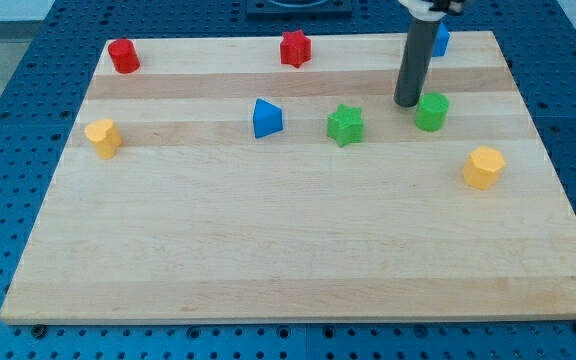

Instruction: Push the green circle above the yellow hexagon

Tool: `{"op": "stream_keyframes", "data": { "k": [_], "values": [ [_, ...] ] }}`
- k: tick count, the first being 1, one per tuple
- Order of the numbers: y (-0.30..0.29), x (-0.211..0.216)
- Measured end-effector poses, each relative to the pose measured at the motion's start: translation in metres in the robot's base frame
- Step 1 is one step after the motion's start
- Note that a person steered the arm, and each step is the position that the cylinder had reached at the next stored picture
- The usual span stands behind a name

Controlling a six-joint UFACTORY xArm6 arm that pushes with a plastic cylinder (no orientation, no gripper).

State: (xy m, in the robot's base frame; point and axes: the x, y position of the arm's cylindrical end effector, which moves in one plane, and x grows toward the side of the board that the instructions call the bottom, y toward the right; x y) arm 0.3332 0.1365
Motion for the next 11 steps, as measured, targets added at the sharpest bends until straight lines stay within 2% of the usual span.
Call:
{"op": "stream_keyframes", "data": {
  "k": [2, 3, 5, 9, 10, 11],
  "values": [
    [0.009, 0.029],
    [0.036, 0.031],
    [0.040, 0.016],
    [0.063, 0.027],
    [0.057, 0.021],
    [0.034, -0.018]
  ]
}}
